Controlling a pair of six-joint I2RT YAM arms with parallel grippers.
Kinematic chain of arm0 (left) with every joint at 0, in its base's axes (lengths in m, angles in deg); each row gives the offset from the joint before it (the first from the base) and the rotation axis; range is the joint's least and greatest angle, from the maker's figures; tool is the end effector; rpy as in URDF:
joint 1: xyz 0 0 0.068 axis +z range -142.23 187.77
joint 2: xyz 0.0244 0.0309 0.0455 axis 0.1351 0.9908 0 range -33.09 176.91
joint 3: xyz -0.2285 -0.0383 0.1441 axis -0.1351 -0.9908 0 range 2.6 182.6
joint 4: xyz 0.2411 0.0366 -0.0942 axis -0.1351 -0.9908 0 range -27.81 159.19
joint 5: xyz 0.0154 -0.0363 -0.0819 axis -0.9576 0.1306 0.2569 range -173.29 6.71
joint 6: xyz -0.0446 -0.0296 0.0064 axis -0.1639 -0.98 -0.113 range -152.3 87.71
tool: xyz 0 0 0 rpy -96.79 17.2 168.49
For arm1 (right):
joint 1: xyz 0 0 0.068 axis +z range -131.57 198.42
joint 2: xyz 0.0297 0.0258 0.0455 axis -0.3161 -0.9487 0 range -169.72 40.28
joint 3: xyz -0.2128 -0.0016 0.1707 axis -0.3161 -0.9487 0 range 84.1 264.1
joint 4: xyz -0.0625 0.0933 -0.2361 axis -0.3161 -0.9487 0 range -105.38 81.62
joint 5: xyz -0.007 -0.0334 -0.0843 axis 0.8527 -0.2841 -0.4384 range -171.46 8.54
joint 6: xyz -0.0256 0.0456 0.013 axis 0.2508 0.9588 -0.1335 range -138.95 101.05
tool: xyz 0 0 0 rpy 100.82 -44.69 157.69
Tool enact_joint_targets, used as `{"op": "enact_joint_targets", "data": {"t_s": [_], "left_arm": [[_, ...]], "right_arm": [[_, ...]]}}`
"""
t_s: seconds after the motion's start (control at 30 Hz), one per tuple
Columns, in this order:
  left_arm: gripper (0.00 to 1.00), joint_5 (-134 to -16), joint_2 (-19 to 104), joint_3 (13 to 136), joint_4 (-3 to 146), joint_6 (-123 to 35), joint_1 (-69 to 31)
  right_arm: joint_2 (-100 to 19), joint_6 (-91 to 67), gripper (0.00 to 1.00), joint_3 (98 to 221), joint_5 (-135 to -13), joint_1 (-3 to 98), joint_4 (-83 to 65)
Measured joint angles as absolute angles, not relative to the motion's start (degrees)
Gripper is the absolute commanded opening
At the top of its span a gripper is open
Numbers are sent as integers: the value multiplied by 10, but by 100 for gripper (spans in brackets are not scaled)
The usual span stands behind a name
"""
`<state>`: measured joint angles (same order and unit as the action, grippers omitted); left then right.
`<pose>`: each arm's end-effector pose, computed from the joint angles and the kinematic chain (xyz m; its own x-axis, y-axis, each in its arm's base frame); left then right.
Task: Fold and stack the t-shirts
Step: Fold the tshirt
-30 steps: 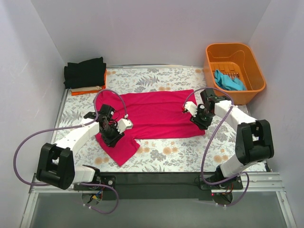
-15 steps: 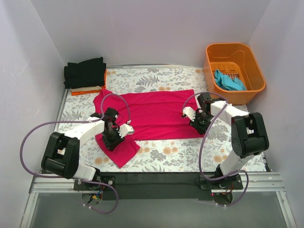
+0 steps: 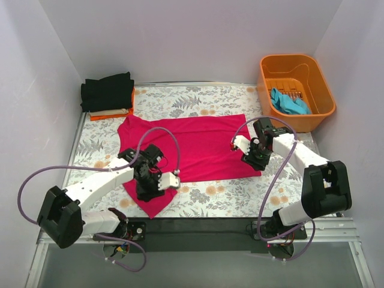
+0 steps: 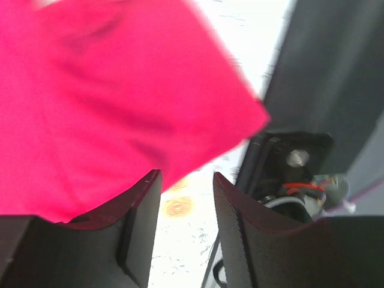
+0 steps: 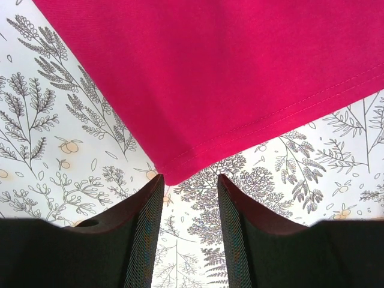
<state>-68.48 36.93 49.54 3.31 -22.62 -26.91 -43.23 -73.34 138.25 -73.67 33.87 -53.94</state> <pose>0.1434 -0.1102 0.2124 -0.7175 0.6939 -0.0608 0.6842 0.6855 -0.2489 0.2509 0.0742 0.2025 -0.2998 -0.9185 -0.2577 -0.9301 0.3416 -0.1353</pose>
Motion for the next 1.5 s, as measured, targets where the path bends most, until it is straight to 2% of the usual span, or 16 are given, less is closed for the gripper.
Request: {"op": "enact_joint_targets", "data": {"t_s": [0.27, 0.5, 1.03, 1.37, 1.5], "left_arm": [[36, -681, 395, 451, 7, -238, -467], [36, -714, 423, 419, 42, -305, -549], [32, -779, 446, 408, 96, -401, -608], [33, -782, 440, 499, 50, -412, -611], [35, -789, 434, 472, 54, -411, -611]], "right_arm": [[-468, -732, 45, 1384, -744, 339, -546], [-479, -732, 45, 1398, -749, 339, -548], [-473, -764, 46, 1387, -748, 325, -548], [-473, -772, 47, 1387, -744, 323, -548], [-473, -773, 52, 1387, -739, 323, -548]]}}
